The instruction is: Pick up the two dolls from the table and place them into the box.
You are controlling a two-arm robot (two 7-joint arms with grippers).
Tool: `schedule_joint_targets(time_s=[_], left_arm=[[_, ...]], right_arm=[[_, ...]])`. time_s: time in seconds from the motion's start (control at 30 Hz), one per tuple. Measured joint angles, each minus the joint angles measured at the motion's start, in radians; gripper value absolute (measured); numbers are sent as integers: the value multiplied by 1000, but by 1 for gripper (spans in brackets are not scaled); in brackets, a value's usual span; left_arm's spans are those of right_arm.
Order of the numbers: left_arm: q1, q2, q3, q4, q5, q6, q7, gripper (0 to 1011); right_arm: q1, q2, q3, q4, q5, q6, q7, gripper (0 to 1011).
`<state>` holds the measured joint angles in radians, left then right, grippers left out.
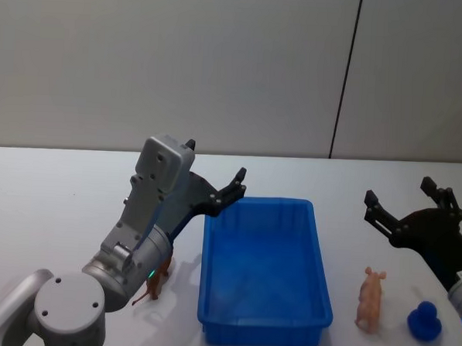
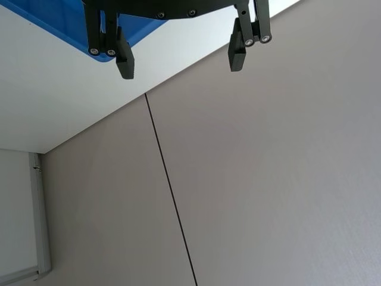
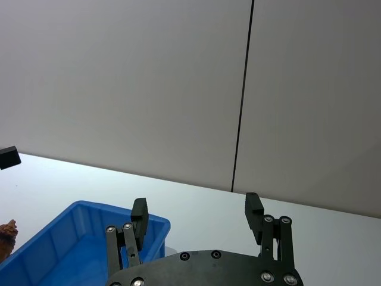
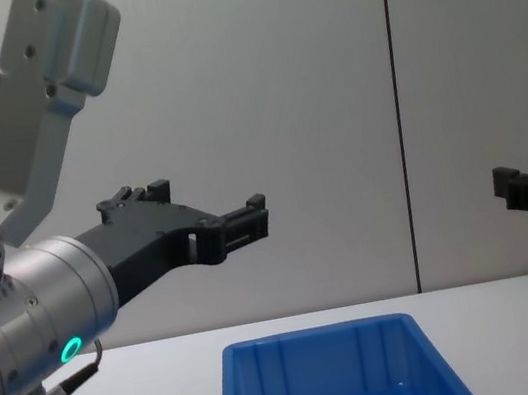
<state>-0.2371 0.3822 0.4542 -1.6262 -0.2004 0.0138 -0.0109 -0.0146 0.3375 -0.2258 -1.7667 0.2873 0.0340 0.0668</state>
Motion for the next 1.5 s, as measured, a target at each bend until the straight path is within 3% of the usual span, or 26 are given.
schedule_joint_targets(time_s=[0.9, 1.5], left_arm=[[0, 0, 0, 0, 0, 0, 0, 1001], [0, 0, 0, 0, 0, 0, 0, 1001]], right_arm=[[-1, 9, 8, 5, 7, 1, 12, 1001], [-42, 123, 82, 60, 79, 83, 123, 1001]])
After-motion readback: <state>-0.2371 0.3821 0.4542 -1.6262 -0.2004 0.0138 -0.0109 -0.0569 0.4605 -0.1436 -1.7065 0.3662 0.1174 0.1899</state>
